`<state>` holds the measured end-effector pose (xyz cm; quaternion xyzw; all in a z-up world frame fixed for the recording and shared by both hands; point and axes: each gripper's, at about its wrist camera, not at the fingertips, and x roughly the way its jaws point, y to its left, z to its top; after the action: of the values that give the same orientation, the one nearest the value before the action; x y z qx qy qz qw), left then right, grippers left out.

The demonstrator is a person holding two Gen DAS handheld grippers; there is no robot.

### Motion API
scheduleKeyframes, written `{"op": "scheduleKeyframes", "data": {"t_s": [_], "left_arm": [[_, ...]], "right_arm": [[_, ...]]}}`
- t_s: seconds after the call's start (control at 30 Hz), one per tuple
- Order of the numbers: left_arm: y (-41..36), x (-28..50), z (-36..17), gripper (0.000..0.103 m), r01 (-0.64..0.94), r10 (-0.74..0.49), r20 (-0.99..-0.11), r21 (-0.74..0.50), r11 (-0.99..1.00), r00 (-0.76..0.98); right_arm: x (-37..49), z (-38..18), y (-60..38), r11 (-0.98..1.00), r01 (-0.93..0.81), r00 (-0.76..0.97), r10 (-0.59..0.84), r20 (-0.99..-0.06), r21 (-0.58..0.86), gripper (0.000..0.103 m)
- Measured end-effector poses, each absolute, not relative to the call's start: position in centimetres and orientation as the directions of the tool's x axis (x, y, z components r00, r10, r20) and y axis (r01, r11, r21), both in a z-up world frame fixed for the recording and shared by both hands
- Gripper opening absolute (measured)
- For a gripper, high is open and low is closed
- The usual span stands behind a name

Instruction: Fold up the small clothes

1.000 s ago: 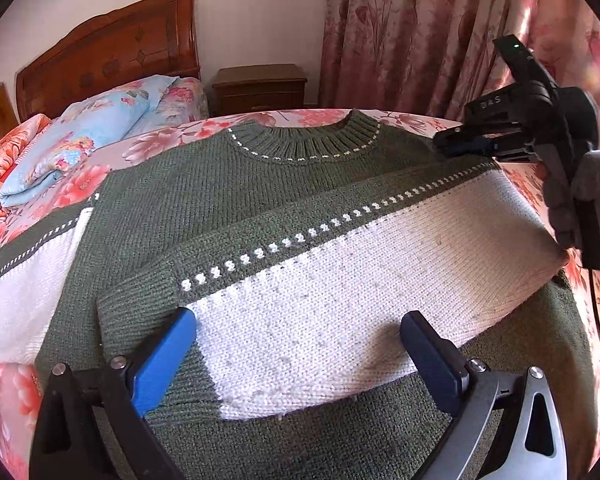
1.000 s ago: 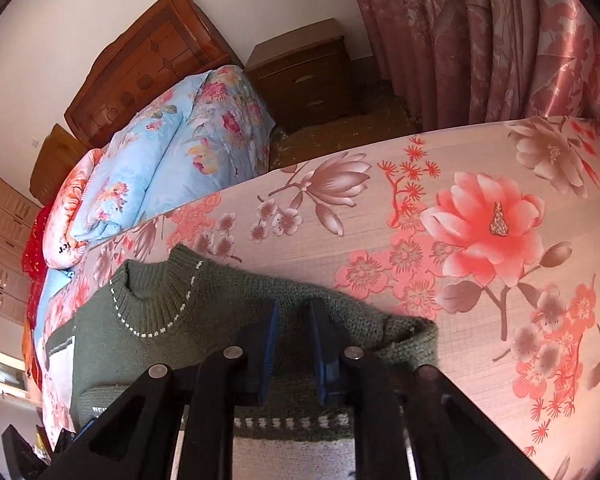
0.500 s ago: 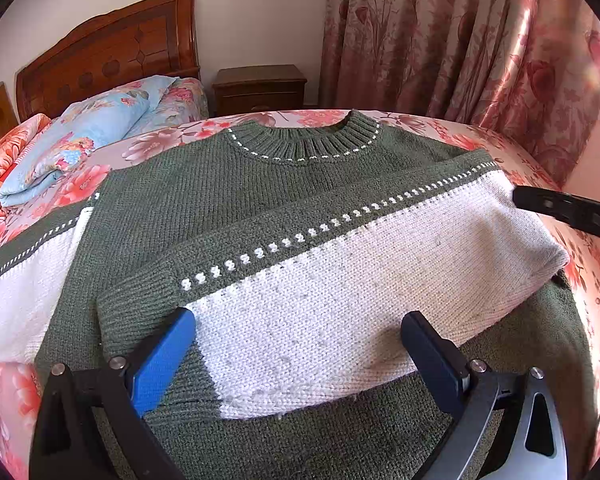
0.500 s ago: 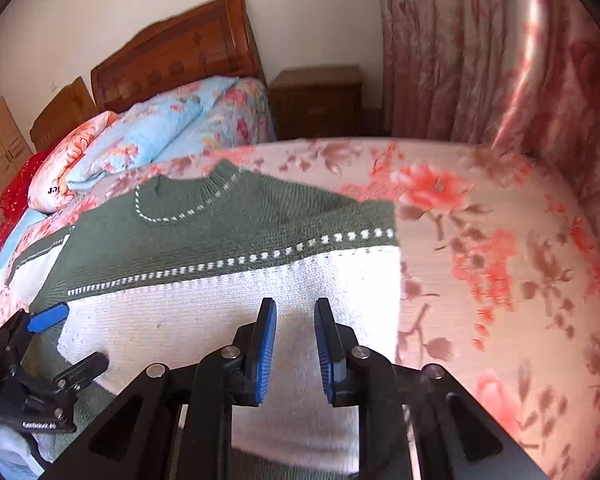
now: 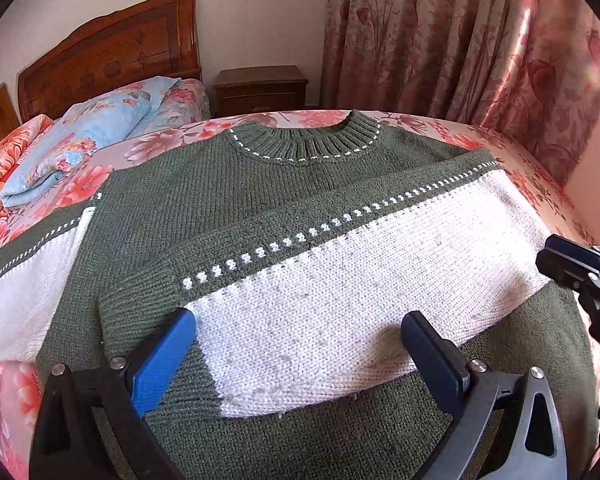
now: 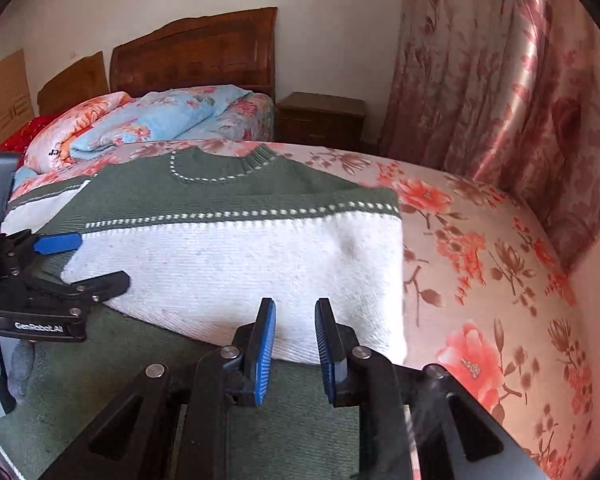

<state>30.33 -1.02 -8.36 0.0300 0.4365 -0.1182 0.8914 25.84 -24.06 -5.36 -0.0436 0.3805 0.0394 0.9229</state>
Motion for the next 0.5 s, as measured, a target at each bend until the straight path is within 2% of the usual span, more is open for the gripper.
{"op": "scheduleKeyframes", "data": {"t_s": [0.07,0.13,0.17,0.23,0.33,0.5], "left_arm": [[-0.7,30.2,-8.2,0.103,0.235,-0.194,-0.780,-0.062,0.970,0.595],[0.5,29.4,-7.7,0.103,0.215,-0.212,-0.760,-0.097,0.972,0.615],[2.0,28.7,-7.2,0.103,0.203,-0.245,-0.733,-0.147,0.968,0.634],[5.7,27.3,-6.5,0.103,0.183,-0.315,-0.682,-0.261,0.948,0.660],[13.4,26.1,-6.3,0.103,0.016,-0.276,-0.647,-0.377,0.926,0.711],[28.4,24.1,-7.8,0.103,-0.309,-0.163,-0.616,-0.585,0.750,0.770]], "right_arm": [[26.5,-5.9,-22.9,0.990,-0.138,0.682,0.074,-0.727,-0.029,0.022],[27.1,-7.8,-22.9,0.992,-0.120,0.653,0.050,-0.756,-0.039,0.022],[26.6,-7.9,-23.1,0.991,-0.125,0.691,0.056,-0.721,-0.042,0.027],[26.2,-7.9,-23.8,0.993,-0.120,0.692,0.073,-0.718,-0.015,0.030],[26.3,-8.0,-24.3,0.993,-0.120,0.689,0.098,-0.719,0.021,0.031],[26.6,-8.1,-23.8,0.993,-0.114,0.692,0.063,-0.719,-0.023,0.033]]}}
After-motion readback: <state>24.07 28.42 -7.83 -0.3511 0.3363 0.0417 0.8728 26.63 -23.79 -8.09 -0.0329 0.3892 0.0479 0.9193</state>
